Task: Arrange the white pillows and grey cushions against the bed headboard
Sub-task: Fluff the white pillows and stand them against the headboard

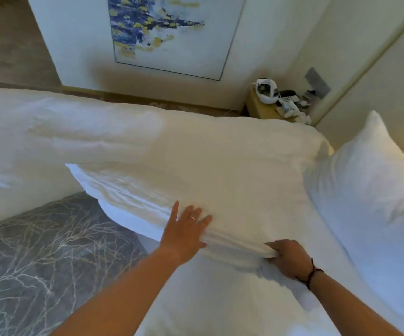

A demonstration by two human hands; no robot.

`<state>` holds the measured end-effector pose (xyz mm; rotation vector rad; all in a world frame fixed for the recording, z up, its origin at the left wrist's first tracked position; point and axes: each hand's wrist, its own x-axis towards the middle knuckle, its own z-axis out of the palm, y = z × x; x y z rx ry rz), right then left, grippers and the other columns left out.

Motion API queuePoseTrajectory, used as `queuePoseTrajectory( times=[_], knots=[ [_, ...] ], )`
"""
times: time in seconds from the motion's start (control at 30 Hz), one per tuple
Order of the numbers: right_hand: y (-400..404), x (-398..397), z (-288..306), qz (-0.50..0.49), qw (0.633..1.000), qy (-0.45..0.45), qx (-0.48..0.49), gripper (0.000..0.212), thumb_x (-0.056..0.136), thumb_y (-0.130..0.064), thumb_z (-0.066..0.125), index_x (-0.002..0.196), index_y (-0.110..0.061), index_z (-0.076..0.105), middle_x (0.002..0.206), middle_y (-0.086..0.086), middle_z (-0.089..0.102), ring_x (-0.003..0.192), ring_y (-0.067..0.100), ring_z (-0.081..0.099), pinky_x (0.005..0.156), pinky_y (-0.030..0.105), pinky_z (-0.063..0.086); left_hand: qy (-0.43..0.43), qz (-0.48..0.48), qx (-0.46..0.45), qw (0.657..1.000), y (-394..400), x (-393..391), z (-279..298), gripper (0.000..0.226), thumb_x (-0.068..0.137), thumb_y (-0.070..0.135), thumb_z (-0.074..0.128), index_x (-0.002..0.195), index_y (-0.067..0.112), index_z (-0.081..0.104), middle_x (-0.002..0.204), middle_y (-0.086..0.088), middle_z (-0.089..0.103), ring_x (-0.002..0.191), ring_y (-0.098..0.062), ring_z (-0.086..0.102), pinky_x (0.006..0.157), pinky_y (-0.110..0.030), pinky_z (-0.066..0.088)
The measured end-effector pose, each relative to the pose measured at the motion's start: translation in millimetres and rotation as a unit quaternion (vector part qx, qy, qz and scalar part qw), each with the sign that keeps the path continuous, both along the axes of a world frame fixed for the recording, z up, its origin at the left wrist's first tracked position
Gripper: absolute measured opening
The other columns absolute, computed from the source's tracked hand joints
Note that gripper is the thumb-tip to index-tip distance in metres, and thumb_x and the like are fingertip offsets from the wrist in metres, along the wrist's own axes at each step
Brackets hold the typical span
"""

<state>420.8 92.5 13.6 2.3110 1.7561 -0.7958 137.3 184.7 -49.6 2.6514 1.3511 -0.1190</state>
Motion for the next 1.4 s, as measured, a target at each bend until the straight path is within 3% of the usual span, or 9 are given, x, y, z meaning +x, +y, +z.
queuePoseTrajectory(
  times=[0.3,0.4,0.47,0.53,0.77,0.93,1.1,1.23,1.4],
  knots=[
    [-30,114,5,-0.020,0.999,0.017,0.038,0.032,0.079,-0.025,0.063,0.105,-0.039,0.074,0.098,-0.011,0.075,0.095,0.014,0.067,0.084,0.028,0.050,0.117,-0.005,0.013,0.993,-4,87,7,0.098,0.086,0.058,0.061,0.158,0.021,0.005,0.165,-0.012,0.012,0.152,-0.029,0.007,0.121,-0.053,-0.001],
    [-21,147,-6,0.015,0.997,0.038,0.066,0.032,0.077,-0.027,0.058,0.103,-0.038,0.073,0.093,-0.010,0.075,0.089,0.014,0.066,0.080,0.030,0.052,0.154,-0.010,0.051,0.987,0,125,8,0.067,0.089,0.044,0.064,0.142,0.012,0.038,0.142,-0.012,0.048,0.135,-0.031,0.041,0.115,-0.045,0.025],
    [-17,167,-17,0.050,0.995,0.040,0.079,0.032,0.073,-0.029,0.053,0.099,-0.036,0.070,0.088,-0.009,0.073,0.084,0.017,0.065,0.075,0.033,0.053,0.174,-0.028,0.093,0.980,4,148,11,0.031,0.091,0.018,0.058,0.121,0.014,0.056,0.115,-0.004,0.063,0.110,-0.024,0.059,0.095,-0.035,0.044],
    [-13,186,-31,0.082,0.992,0.036,0.088,0.030,0.075,-0.029,0.052,0.101,-0.036,0.065,0.087,-0.008,0.069,0.083,0.019,0.063,0.072,0.035,0.053,0.210,-0.033,0.081,0.974,8,170,16,0.028,0.089,0.006,0.049,0.113,0.017,0.058,0.106,0.000,0.064,0.100,-0.021,0.062,0.080,-0.031,0.045],
    [7,245,-53,0.092,0.985,0.024,0.142,0.044,0.084,-0.022,0.047,0.120,-0.047,0.056,0.100,-0.012,0.064,0.093,0.021,0.062,0.069,0.029,0.044,0.226,-0.027,-0.006,0.974,18,217,32,0.026,0.089,0.016,0.046,0.111,0.020,0.059,0.111,0.000,0.063,0.105,-0.023,0.061,0.080,-0.032,0.044],
    [37,281,-15,0.039,0.946,0.021,0.322,0.033,0.086,-0.010,0.058,0.114,-0.023,0.069,0.105,0.001,0.070,0.094,0.031,0.065,0.077,0.038,0.048,0.169,-0.008,-0.045,0.985,18,244,69,0.025,0.096,0.042,0.045,0.094,0.024,0.062,0.106,-0.001,0.063,0.098,-0.025,0.063,0.071,-0.030,0.039],
    [49,287,31,-0.063,0.926,-0.012,0.371,0.046,0.089,-0.025,0.061,0.134,-0.020,0.052,0.143,0.009,0.048,0.134,0.027,0.040,0.109,0.047,0.033,0.030,0.070,-0.083,0.994,13,298,104,0.041,0.093,0.048,0.051,0.062,0.022,0.043,0.076,0.006,0.051,0.078,-0.022,0.054,0.066,-0.029,0.038],
    [2,257,37,-0.162,0.923,0.151,0.313,0.073,0.088,-0.052,0.060,0.149,-0.028,0.028,0.159,0.005,0.024,0.145,0.021,0.024,0.115,0.045,0.028,-0.083,0.075,-0.112,0.987,11,348,128,0.048,0.089,0.039,0.060,0.051,0.017,0.041,0.058,0.002,0.045,0.063,-0.024,0.050,0.052,-0.029,0.031],
    [-66,220,60,-0.286,0.844,0.395,0.222,0.089,0.077,-0.070,0.062,0.150,-0.040,0.021,0.156,-0.014,0.028,0.136,0.005,0.033,0.104,0.027,0.035,-0.254,0.102,-0.182,0.944,-8,400,146,0.029,0.085,0.031,0.064,0.058,0.021,0.057,0.063,0.002,0.059,0.061,-0.014,0.058,0.050,-0.025,0.039]
  ],
)
